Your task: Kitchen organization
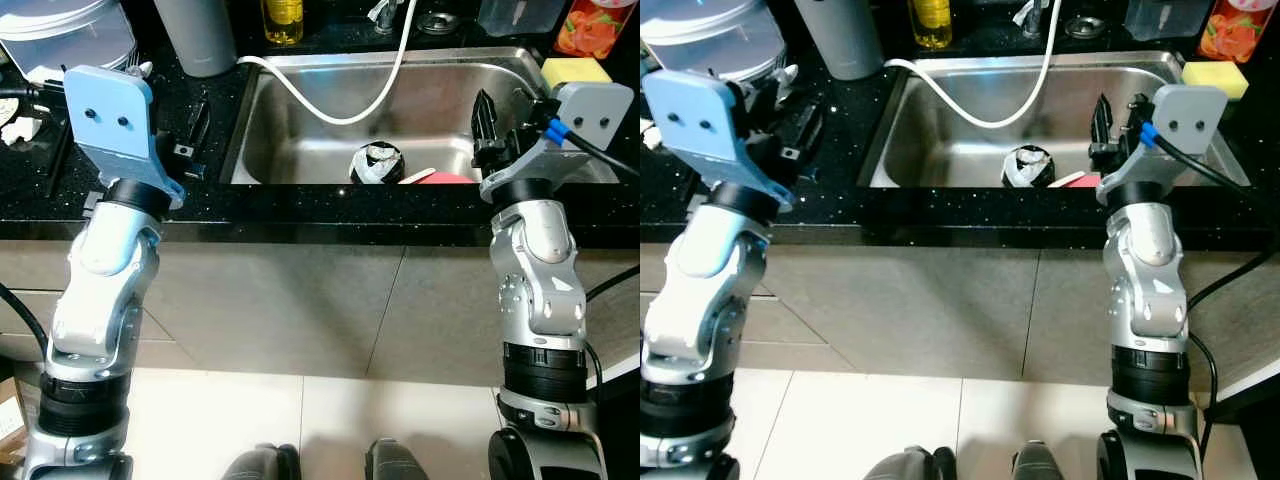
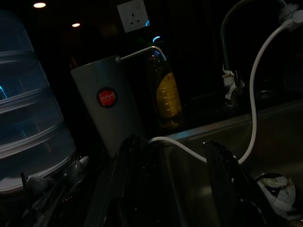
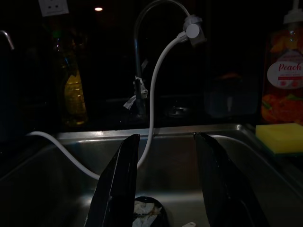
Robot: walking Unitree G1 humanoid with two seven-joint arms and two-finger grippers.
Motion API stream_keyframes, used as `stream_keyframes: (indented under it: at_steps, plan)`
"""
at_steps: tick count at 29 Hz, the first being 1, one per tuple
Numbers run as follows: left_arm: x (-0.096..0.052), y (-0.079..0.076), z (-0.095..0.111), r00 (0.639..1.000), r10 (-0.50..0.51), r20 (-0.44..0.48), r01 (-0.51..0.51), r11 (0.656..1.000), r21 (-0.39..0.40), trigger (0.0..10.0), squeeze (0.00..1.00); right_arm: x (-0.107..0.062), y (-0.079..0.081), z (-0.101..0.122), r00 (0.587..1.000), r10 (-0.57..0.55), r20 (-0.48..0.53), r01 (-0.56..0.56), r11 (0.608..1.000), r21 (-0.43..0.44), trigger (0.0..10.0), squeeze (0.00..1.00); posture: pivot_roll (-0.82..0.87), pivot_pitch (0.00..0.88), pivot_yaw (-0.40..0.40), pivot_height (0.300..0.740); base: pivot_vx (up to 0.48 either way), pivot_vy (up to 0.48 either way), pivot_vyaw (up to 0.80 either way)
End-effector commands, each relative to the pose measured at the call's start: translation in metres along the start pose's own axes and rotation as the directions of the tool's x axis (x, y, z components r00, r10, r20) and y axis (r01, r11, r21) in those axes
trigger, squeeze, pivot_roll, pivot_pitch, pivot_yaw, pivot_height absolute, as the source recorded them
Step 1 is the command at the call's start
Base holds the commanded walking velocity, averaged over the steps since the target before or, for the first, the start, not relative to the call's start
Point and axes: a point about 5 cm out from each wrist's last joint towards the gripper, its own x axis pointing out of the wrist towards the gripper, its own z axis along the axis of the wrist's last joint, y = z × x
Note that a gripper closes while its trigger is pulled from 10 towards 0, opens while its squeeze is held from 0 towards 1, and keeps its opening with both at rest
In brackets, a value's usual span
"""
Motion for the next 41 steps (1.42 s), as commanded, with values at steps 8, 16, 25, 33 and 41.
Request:
stream_keyframes:
  at_steps: [8, 16, 25, 33, 41]
  plan:
    - [0.0005, 0.0021, 0.0033, 1.000, 0.015, 0.005, -0.015, 1.000, 0.020, 10.0, 0.00, -0.0013, 0.0053, 0.0021, 1.000, 0.013, 0.006, -0.013, 1.000, 0.007, 10.0, 0.00, -0.09, 0.096, 0.104, 0.740, 0.344, 0.000, 0.00]
    - [0.0008, 0.0018, 0.0029, 1.000, 0.017, 0.002, -0.017, 1.000, 0.020, 10.0, 0.00, -0.0013, 0.0056, 0.0014, 1.000, 0.014, 0.003, -0.015, 1.000, 0.008, 10.0, 0.00, -0.09, 0.095, 0.105, 0.740, 0.334, 0.000, 0.00]
    - [0.0014, 0.0020, 0.0025, 1.000, 0.017, 0.002, -0.017, 1.000, 0.020, 10.0, 0.00, -0.0013, 0.0055, 0.0014, 1.000, 0.012, 0.003, -0.012, 1.000, 0.009, 10.0, 0.00, -0.09, 0.094, 0.105, 0.740, 0.341, 0.000, 0.00]
    - [0.0018, 0.0024, 0.0022, 1.000, 0.018, 0.000, -0.018, 1.000, 0.021, 10.0, 0.00, -0.0012, 0.0059, 0.0015, 1.000, 0.012, 0.004, -0.012, 1.000, 0.010, 10.0, 0.00, -0.09, 0.094, 0.107, 0.740, 0.360, 0.000, 0.00]
    - [0.0019, 0.0026, 0.0016, 1.000, 0.016, -0.003, -0.016, 1.000, 0.025, 10.0, 0.00, -0.0014, 0.0067, 0.0014, 1.000, 0.013, 0.003, -0.013, 1.000, 0.012, 10.0, 0.00, -0.09, 0.094, 0.108, 0.740, 0.360, 0.000, 0.00]
